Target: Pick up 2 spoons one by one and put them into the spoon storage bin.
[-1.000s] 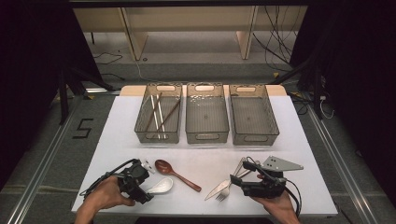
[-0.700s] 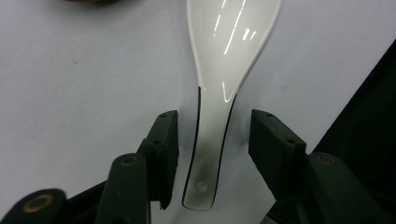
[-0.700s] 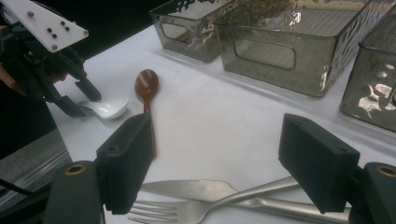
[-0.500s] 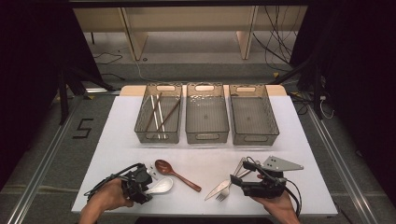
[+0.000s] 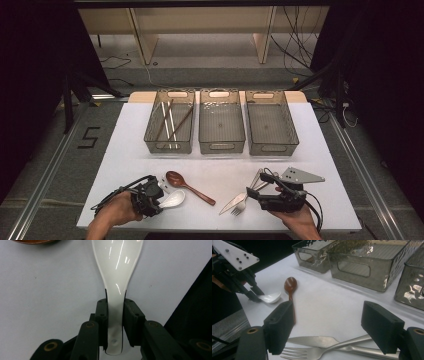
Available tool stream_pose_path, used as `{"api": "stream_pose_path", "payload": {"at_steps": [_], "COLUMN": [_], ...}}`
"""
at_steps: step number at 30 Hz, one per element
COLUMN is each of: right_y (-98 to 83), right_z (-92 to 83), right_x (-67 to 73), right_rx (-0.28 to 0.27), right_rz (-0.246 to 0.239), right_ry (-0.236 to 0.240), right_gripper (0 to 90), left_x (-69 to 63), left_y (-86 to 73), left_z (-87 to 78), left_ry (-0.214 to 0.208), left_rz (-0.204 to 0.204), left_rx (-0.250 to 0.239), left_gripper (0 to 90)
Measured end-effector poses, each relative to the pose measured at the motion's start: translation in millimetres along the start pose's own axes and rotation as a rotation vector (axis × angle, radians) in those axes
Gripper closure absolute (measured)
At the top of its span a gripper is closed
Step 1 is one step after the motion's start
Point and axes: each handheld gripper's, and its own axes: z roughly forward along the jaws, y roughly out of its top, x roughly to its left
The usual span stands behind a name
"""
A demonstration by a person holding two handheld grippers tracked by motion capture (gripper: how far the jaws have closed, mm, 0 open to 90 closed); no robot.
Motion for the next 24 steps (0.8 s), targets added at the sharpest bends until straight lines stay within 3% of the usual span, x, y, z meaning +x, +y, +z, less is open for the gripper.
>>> {"api": "stream_pose_path", "payload": {"at_steps": [3,13,19,24], "right_y": [0.0,0.1,0.0,0.0], "right_z": [0.1,-0.1,0.0,0.2], "right_x": [0.1,-0.2,-0.3,-0.2], "right_rx": [0.0,0.001,0.001,0.0], "right_rz": [-0.001,0.001,0.001,0.001], "right_ry": [0.0,0.0,0.0,0.0], "right_gripper": [27.1,27.1,27.1,27.1], "left_x": [1.9,6.3,8.3,9.2], "left_y": [-0.4,-0.2,-0.1,0.7], "left_z": [0.0,-0.1,-5.7,-12.1], "left_ry": [-0.012,0.009,0.008,0.007], "left_rz": [-0.022,-0.077,-0.08,-0.108], "left_rx": [-0.012,-0.056,-0.081,-0.141], "left_gripper": [74.8,75.3,75.3,75.2]}}
